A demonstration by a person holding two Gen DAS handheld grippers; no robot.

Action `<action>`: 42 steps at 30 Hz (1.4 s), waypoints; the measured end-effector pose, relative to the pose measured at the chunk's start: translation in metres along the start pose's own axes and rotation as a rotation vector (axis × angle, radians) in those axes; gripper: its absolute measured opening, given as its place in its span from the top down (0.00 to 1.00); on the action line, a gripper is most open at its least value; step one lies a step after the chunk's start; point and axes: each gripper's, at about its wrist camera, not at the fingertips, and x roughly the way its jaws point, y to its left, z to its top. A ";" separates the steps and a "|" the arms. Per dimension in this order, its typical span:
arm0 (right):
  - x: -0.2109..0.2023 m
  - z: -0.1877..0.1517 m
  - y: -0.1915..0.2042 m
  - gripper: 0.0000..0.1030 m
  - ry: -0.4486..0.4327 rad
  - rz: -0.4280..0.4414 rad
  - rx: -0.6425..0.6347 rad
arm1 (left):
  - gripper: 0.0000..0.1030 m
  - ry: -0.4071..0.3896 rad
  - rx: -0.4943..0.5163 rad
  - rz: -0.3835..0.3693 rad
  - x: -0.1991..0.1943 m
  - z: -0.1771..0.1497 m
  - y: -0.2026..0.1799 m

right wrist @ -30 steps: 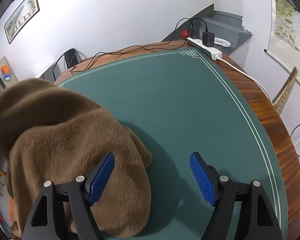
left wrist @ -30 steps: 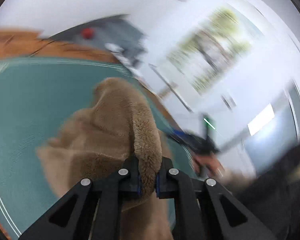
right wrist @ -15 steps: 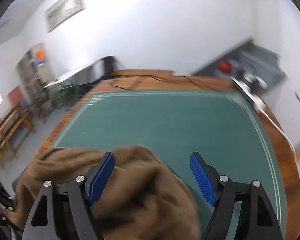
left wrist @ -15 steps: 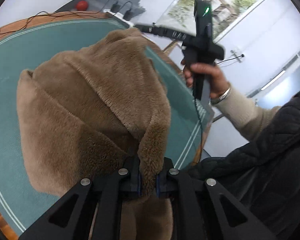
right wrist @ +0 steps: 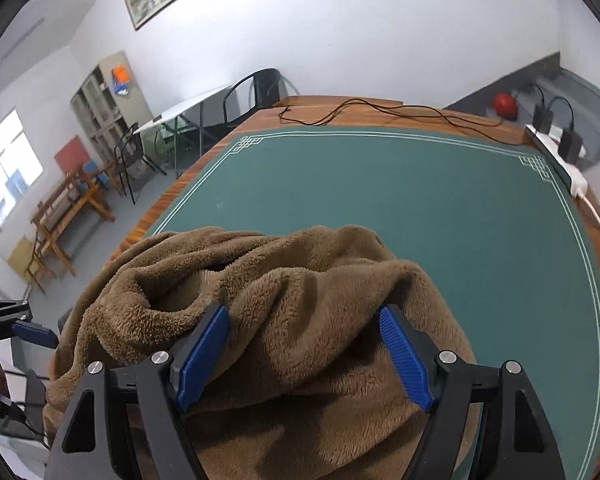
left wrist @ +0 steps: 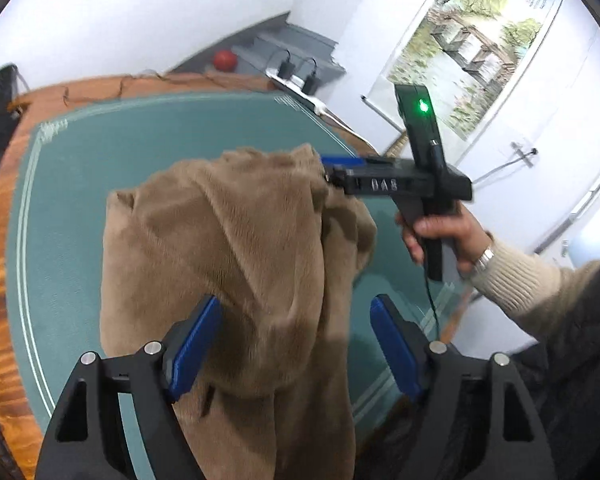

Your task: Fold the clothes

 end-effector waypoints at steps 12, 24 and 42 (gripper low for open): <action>-0.040 -0.011 -0.011 0.23 -0.110 -0.076 0.020 | 0.91 -0.003 -0.136 0.105 0.020 0.022 0.025; -0.070 -0.010 -0.090 0.23 -0.147 -0.083 0.230 | 0.91 -0.424 -0.162 0.015 -0.210 -0.009 0.055; 0.082 0.081 -0.039 0.23 0.232 0.596 -0.118 | 0.91 -0.401 -0.264 0.131 -0.223 -0.044 0.075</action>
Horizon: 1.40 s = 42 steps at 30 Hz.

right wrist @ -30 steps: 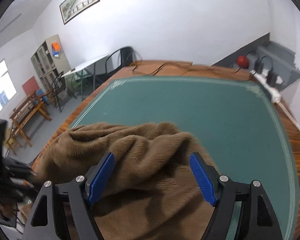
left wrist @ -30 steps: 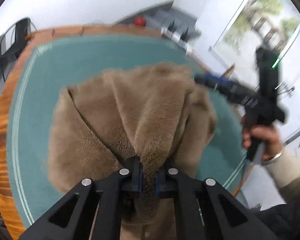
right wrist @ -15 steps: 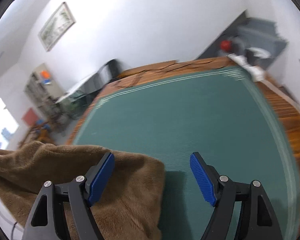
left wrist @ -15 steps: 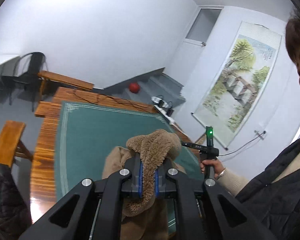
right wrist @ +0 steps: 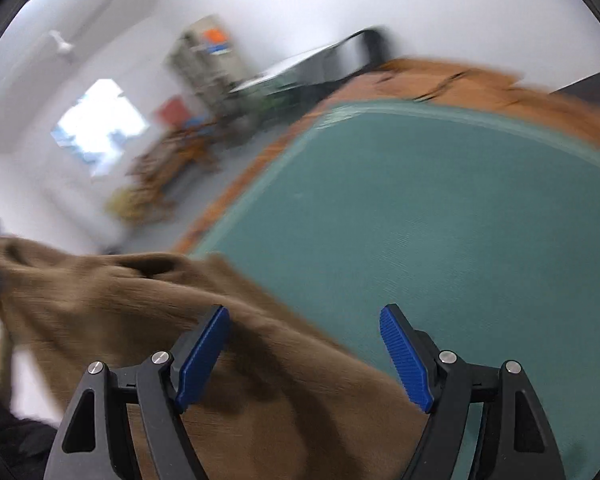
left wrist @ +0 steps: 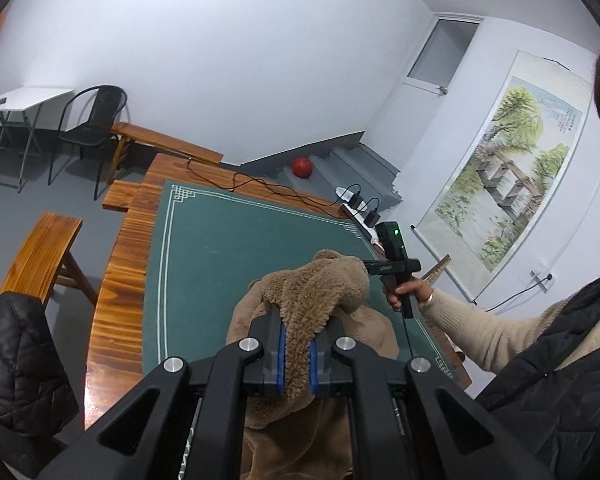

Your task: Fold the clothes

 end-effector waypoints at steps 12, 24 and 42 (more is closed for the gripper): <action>0.034 -0.022 -0.006 0.23 0.230 0.116 -0.089 | 0.91 0.009 -0.023 0.031 0.006 -0.004 0.002; -0.003 -0.048 0.053 0.90 -0.047 -0.385 -0.145 | 0.91 -0.043 -0.051 0.086 0.006 -0.003 -0.018; -0.327 -0.064 0.320 0.90 -1.277 -0.943 -0.413 | 0.90 -0.415 0.208 -0.169 -0.053 0.020 -0.186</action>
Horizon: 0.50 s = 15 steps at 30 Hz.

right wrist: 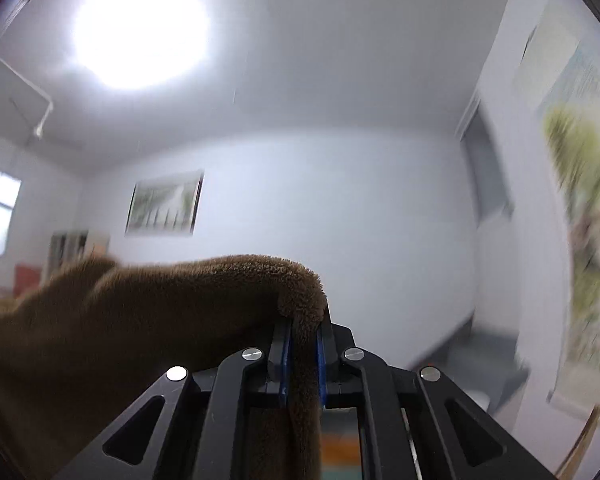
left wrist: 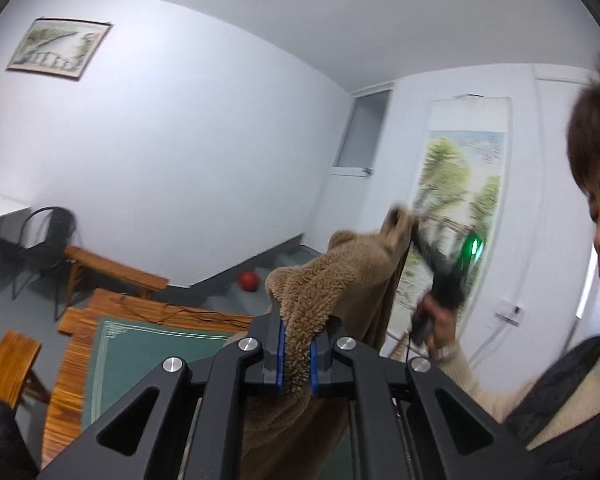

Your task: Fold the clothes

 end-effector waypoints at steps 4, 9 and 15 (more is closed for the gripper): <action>-0.033 0.069 0.001 0.90 -0.193 -0.042 -0.087 | 0.86 0.078 -0.049 -0.128 0.021 -0.042 -0.013; -0.047 0.124 0.006 0.90 -0.300 -0.055 -0.147 | 0.24 0.172 -0.133 -0.252 0.074 -0.110 -0.028; -0.072 0.160 0.018 0.90 -0.363 -0.114 -0.255 | 0.22 0.226 -0.103 -0.303 0.134 -0.147 -0.058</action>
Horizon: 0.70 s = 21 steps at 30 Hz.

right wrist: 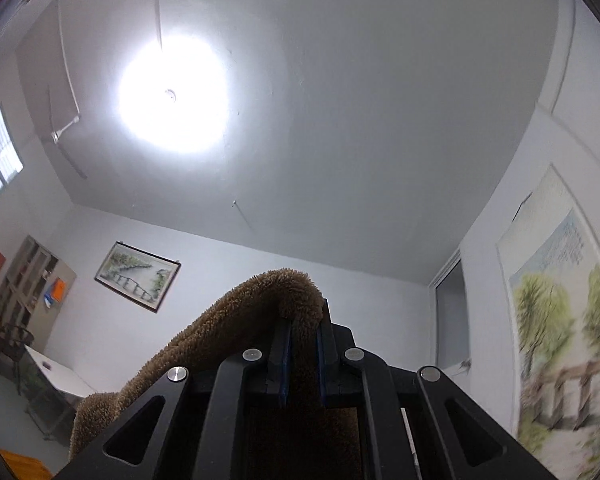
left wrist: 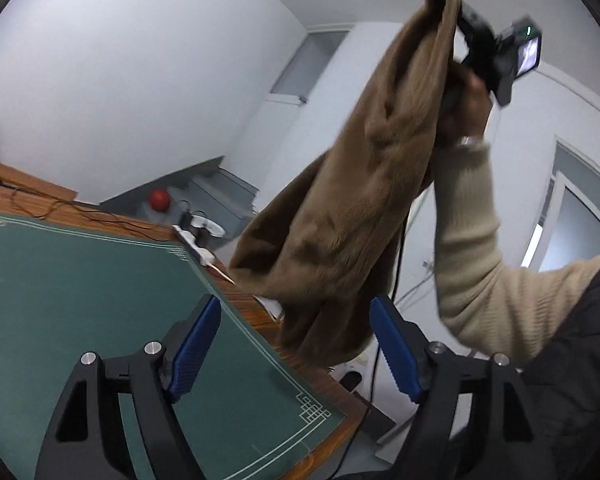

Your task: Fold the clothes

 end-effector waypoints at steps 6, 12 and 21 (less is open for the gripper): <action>-0.020 0.023 -0.033 0.90 -0.013 -0.042 -0.007 | 0.22 -0.010 0.193 -0.022 0.030 0.018 -0.029; -0.018 0.005 -0.073 0.90 0.059 -0.066 0.003 | 0.19 0.069 0.385 -0.069 0.067 0.022 -0.053; -0.011 -0.021 -0.089 0.89 0.150 -0.117 -0.039 | 0.76 0.184 0.241 -0.036 0.102 0.020 -0.030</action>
